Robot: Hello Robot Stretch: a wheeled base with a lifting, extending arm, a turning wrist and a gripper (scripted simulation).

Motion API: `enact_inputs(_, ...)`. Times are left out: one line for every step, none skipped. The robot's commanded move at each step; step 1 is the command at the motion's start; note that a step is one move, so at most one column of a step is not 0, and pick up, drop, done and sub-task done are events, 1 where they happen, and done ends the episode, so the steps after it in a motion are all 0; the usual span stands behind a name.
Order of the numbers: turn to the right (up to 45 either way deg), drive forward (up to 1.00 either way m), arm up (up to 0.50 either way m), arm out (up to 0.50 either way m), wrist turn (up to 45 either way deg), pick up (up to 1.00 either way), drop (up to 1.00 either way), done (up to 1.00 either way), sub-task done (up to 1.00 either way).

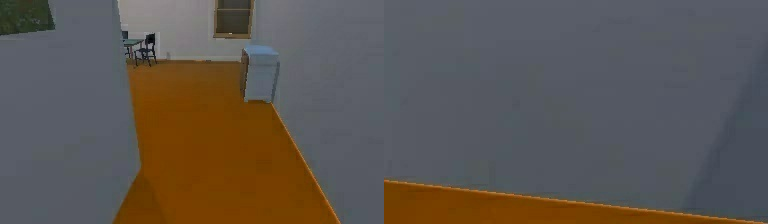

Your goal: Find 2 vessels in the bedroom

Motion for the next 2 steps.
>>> enact_inputs(0.0, 1.0, 0.0, 0.0, 0.0, 0.0, 0.0, 0.0, 0.0)
enact_inputs(3.0, 0.0, 0.0, 0.0, 0.0, 0.0, 0.0, 0.0, 0.0)
